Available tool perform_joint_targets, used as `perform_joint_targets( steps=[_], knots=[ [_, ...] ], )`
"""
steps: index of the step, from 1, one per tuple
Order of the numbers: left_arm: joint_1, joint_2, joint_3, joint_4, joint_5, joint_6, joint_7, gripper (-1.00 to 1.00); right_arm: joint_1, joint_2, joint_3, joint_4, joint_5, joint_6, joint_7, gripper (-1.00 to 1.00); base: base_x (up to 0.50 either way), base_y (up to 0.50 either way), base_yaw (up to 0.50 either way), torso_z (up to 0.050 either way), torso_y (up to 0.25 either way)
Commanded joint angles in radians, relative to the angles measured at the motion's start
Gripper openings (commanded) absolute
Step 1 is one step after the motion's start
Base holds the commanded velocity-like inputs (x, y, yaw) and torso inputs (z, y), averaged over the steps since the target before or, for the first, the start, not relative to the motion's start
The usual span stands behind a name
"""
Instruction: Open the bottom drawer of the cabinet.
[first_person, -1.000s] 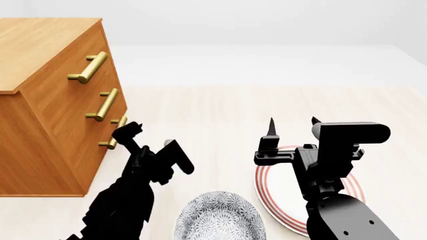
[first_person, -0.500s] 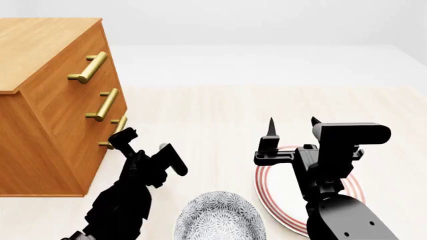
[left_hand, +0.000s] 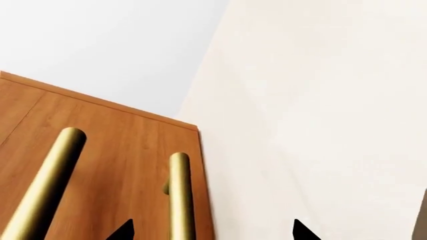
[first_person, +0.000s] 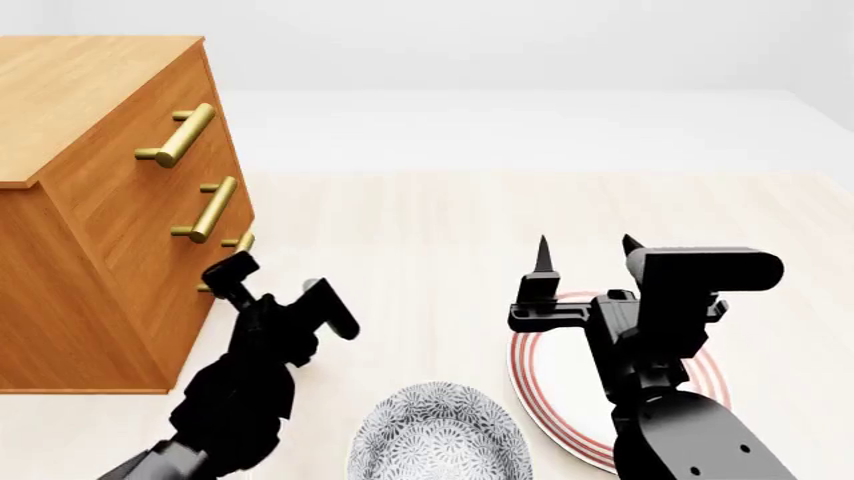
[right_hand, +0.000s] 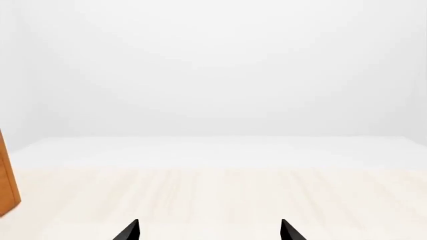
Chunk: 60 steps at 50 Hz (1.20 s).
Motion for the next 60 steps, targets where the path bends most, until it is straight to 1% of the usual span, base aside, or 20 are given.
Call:
perform_joint_targets(
  steps=[1,16,34,60],
  knots=[
    [-0.029,0.025,-0.001,-0.122,-0.003,0.046,-0.022,1.00,-0.001,0.003,0.000,-0.001,0.006,-0.004,0.004,1.00,0.00,0.00,0.00,0.000,0.000],
    [-0.067,0.056,-0.004,-0.255,-0.009,0.100,-0.049,1.00,-0.005,0.007,0.002,-0.002,0.016,-0.013,0.006,1.00,0.00,0.00,0.00,0.000,0.000],
    [-0.147,0.117,-0.010,-0.531,-0.027,0.241,-0.096,1.00,-0.013,0.011,0.001,-0.002,0.024,-0.024,0.011,1.00,0.00,0.00,0.00,0.000,0.000],
    [-0.152,0.105,0.049,-0.544,-0.094,0.212,-0.123,1.00,-0.012,0.017,-0.001,-0.001,0.035,-0.035,0.019,1.00,0.00,0.00,0.00,0.000,0.000]
  ],
)
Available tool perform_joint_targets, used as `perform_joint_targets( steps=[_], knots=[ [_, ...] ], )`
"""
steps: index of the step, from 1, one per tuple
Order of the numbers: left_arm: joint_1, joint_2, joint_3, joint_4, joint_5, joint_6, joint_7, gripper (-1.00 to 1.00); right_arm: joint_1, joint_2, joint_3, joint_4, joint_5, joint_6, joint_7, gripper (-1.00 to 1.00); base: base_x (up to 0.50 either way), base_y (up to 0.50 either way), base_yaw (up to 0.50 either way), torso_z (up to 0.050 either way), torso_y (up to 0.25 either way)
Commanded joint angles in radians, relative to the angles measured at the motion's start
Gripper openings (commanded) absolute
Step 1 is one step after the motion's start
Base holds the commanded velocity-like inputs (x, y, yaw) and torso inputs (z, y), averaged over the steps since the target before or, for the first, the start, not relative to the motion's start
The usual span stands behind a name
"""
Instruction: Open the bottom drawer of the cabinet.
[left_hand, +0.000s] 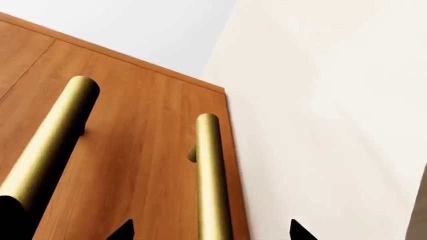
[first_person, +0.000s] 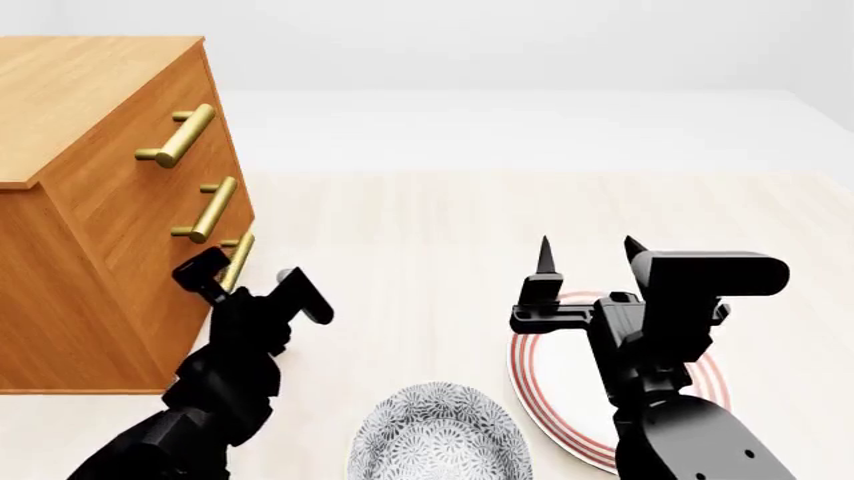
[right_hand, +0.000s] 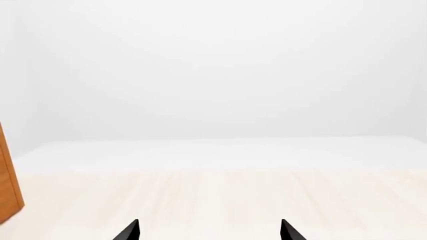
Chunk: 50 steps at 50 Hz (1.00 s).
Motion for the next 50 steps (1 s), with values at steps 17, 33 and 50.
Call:
perform_joint_targets(
  steps=[17,33,50],
  knots=[
    [0.003,-0.019,0.061,-0.025,-0.082,-0.045,-0.017,1.00,-0.004,0.006,-0.003,-0.001,0.011,-0.013,0.009,1.00,0.00,0.00,0.00,0.000,0.000],
    [0.004,-0.020,0.079,-0.025,-0.111,-0.074,-0.026,1.00,-0.006,0.009,-0.003,-0.002,0.018,-0.017,0.014,1.00,0.00,0.00,0.00,0.000,0.000],
    [0.002,-0.025,0.082,-0.026,-0.129,-0.088,-0.026,1.00,-0.006,0.014,-0.006,-0.001,0.025,-0.021,0.019,1.00,0.00,0.00,0.00,0.000,0.000]
  ],
)
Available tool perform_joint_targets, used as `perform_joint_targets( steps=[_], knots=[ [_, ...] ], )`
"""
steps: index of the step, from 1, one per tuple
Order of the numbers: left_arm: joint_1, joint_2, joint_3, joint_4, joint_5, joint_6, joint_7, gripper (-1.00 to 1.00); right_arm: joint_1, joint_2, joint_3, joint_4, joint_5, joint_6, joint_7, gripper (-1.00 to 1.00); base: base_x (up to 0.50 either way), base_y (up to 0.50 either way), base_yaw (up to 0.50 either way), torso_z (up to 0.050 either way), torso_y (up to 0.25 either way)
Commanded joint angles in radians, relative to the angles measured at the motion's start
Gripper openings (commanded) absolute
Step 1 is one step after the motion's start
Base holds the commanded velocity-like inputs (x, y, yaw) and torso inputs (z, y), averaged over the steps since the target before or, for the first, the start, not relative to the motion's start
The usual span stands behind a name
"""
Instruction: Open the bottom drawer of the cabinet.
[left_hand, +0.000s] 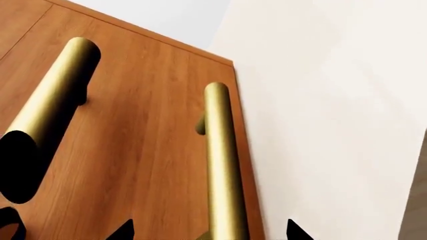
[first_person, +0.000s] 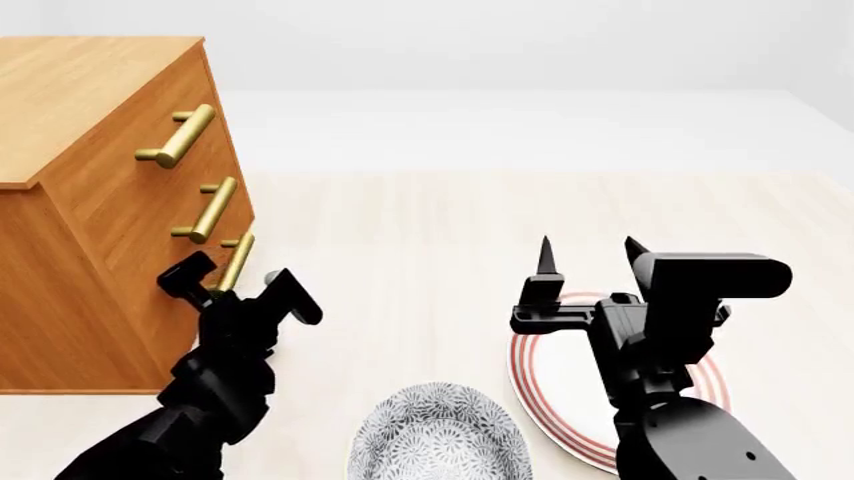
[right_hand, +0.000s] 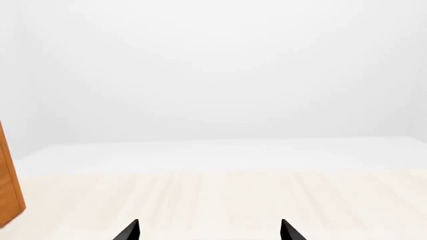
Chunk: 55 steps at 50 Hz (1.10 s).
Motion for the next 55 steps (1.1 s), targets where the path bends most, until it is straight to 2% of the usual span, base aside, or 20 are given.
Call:
perform_joint_targets(
  steps=[1,6,7,28,55],
  knots=[
    [0.011,-0.013,0.003,-0.024,-0.020,-0.022,0.013,1.00,0.001,0.003,-0.002,0.001,0.004,-0.003,0.003,1.00,0.00,0.00,0.00,0.000,0.000],
    [0.011,-0.013,0.007,-0.024,-0.019,-0.016,0.011,1.00,0.003,0.005,-0.002,0.000,0.008,-0.002,0.005,1.00,0.00,0.00,0.00,0.000,0.000],
    [0.012,-0.013,0.008,-0.024,-0.019,-0.013,0.010,-1.00,0.004,0.005,-0.002,-0.001,0.008,-0.002,0.006,1.00,0.00,0.00,0.00,0.000,0.000],
    [0.014,-0.014,0.016,-0.024,-0.022,-0.003,0.006,-1.00,0.003,0.010,-0.007,-0.001,0.016,-0.008,0.012,1.00,0.00,0.00,0.00,-0.001,0.000],
    [0.013,0.026,0.054,-0.018,-0.005,0.011,0.016,-1.00,0.003,0.017,-0.008,-0.002,0.027,-0.015,0.020,1.00,0.00,0.00,0.00,-0.001,0.000]
  ],
)
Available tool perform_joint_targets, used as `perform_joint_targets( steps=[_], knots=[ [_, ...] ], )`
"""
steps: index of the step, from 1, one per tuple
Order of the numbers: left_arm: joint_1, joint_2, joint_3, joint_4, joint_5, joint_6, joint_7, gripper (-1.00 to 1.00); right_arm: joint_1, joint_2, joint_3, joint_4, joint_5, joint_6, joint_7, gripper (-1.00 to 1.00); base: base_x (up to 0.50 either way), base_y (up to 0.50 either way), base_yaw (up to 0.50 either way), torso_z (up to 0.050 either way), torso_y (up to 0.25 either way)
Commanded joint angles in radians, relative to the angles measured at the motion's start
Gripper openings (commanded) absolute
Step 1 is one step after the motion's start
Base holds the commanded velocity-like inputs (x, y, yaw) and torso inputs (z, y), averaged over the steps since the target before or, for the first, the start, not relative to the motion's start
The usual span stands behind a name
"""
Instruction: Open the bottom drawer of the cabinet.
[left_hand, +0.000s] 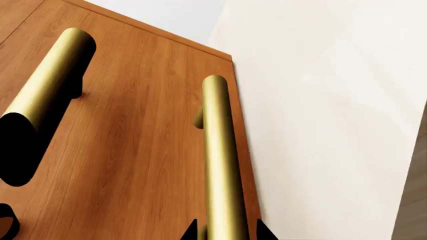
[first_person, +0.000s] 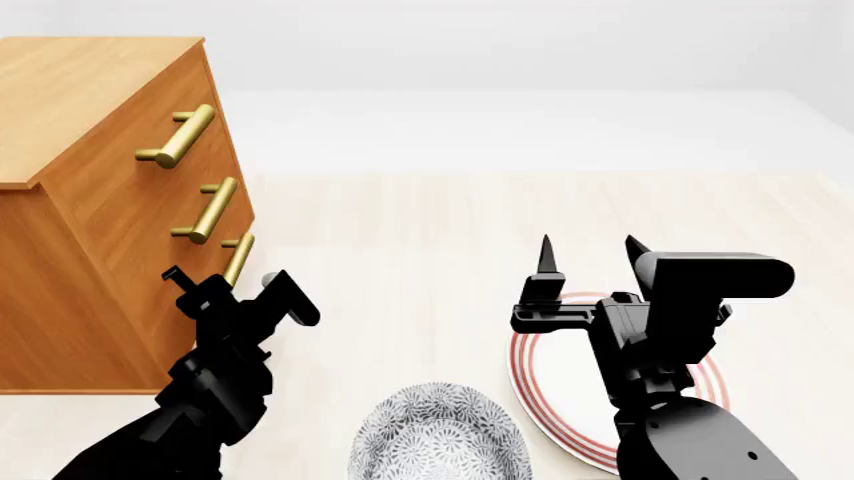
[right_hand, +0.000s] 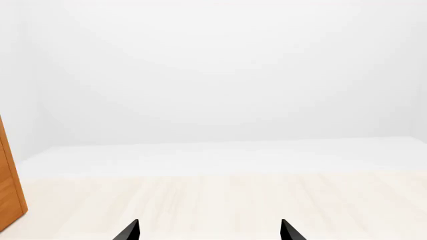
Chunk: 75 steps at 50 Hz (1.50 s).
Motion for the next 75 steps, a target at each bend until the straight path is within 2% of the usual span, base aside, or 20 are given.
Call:
perform_joint_targets(
  steps=[1,8,16,28,75],
  knots=[
    [0.017,0.025,0.038,0.008,0.016,0.000,0.016,-1.00,0.002,0.003,-0.001,-0.004,0.005,0.001,0.005,1.00,0.00,0.00,0.00,0.000,0.000],
    [0.025,0.017,0.042,0.049,0.019,-0.022,0.016,-1.00,0.004,0.005,-0.002,-0.004,0.007,0.001,0.006,1.00,0.00,0.00,0.00,-0.001,0.000],
    [0.057,-0.023,0.045,0.199,0.020,-0.108,0.018,-1.00,0.003,0.008,-0.002,-0.006,0.011,-0.001,0.008,1.00,0.00,0.00,0.00,0.000,0.000],
    [0.080,-0.050,0.047,0.314,0.021,-0.175,0.022,-1.00,0.001,0.011,-0.003,-0.003,0.014,-0.007,0.010,1.00,0.00,0.00,0.00,0.000,0.000],
    [0.101,-0.042,0.067,0.471,0.027,-0.252,0.033,-1.00,-0.007,0.026,-0.006,-0.007,0.030,-0.021,0.023,1.00,0.00,0.00,0.00,0.000,0.002]
  ],
)
